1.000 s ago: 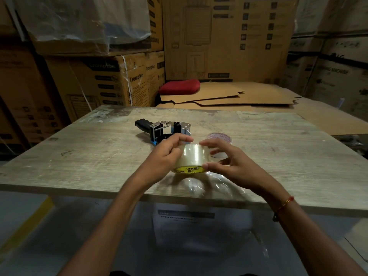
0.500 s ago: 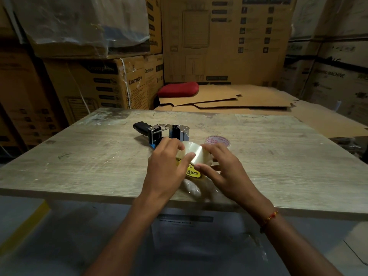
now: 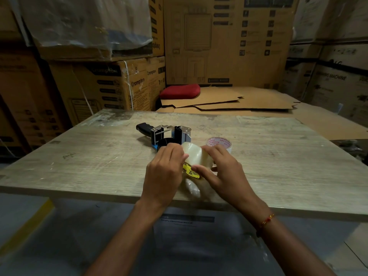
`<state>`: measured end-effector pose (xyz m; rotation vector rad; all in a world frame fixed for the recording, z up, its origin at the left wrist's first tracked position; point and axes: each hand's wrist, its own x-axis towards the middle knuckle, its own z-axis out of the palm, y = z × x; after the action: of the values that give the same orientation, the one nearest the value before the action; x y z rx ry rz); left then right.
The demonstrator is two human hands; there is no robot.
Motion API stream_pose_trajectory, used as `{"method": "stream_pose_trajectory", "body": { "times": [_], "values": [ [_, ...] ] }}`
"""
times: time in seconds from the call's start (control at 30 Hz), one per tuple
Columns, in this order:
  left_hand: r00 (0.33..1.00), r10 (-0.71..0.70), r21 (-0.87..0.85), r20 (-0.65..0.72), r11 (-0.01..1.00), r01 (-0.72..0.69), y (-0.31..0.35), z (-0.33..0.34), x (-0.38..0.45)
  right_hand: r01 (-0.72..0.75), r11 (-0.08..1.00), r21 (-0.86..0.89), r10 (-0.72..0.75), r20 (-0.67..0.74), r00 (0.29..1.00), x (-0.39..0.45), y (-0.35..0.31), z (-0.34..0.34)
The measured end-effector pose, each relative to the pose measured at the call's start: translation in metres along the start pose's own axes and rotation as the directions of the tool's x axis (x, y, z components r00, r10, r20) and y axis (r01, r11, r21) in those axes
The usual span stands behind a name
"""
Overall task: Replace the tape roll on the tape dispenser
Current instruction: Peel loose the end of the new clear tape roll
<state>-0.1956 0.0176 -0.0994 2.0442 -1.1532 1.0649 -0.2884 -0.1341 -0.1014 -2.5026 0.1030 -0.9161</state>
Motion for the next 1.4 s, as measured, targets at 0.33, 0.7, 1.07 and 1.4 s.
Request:
{"method": "stream_pose_trajectory", "body": {
  "times": [0.33,0.7,1.07,1.4],
  "values": [
    [0.964,-0.264,-0.296,-0.026,0.923,0.245,-0.001,0.002,-0.007,0.024,0.999,-0.038,-0.023,0.036,0.999,-0.001,-0.002,-0.003],
    [0.841,-0.455,-0.581,0.293,0.614,0.535,-0.006,-0.009,0.003,0.010,1.000,-0.026,-0.008,0.068,0.998,0.003,-0.003,-0.006],
    [0.984,-0.177,-0.084,0.018,0.980,0.178,0.002,-0.003,0.005,0.065,0.984,-0.166,-0.057,0.050,0.997,0.000,-0.012,-0.004],
    [0.993,-0.122,0.082,-0.001,0.989,0.121,0.002,-0.002,0.015,0.102,0.963,-0.248,-0.091,0.058,0.994,0.000,-0.014,-0.002]
  ]
}}
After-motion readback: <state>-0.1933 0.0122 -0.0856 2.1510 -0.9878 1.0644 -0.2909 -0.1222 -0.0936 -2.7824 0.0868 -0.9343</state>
